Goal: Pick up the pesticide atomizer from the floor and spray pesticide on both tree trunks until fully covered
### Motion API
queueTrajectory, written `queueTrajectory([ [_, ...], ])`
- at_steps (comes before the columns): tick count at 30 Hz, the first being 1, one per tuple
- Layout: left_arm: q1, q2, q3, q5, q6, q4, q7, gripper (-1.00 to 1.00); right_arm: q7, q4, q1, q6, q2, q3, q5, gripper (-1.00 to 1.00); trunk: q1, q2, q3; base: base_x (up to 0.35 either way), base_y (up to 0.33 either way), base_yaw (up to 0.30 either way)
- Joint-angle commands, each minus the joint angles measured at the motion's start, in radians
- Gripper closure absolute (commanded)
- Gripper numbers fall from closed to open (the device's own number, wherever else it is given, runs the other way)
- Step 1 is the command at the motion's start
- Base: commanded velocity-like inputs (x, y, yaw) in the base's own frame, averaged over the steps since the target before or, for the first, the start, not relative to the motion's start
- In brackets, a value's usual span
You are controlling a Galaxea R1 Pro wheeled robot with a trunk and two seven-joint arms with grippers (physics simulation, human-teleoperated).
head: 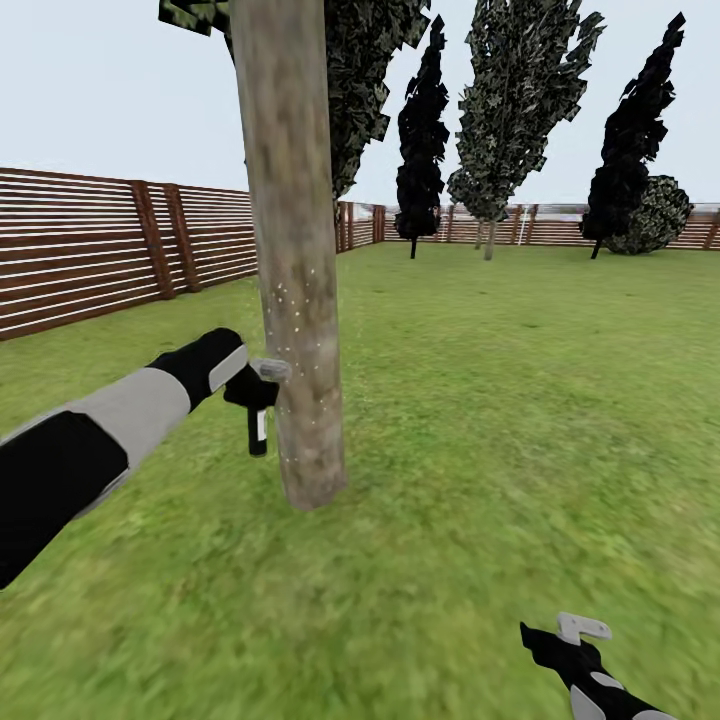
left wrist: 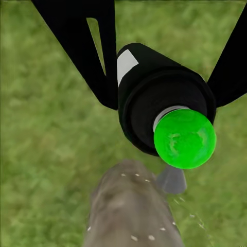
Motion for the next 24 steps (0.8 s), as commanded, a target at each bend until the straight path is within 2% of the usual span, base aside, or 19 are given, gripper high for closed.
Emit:
queueTrajectory([
  [1,0.008,0.001,-0.005,-0.003,-0.01,-0.002,-0.004,1.0,0.003,0.001,-0.001,-0.003,0.0,0.007,-0.01,-1.0,0.0,0.0,-0.001,0.0,0.0,0.0],
  [8,0.089,-0.001,-0.005,-0.003,-0.063,-0.002,-0.005,1.0,0.003,0.001,-0.001,-0.003,0.0,0.007,-0.01,-1.0,0.0,0.0,-0.001,0.0,0.0,0.0],
  [15,0.214,-0.001,-0.005,-0.003,-0.151,-0.005,-0.005,1.0,0.003,0.001,-0.001,-0.004,0.0,0.007,-0.01,-1.0,0.0,0.0,-0.001,0.0,0.0,0.0],
  [24,0.326,-0.001,-0.005,-0.003,-0.242,-0.002,-0.005,1.0,0.003,0.001,-0.001,-0.003,0.0,0.007,-0.01,-1.0,0.0,0.0,-0.001,0.0,0.0,0.0],
])
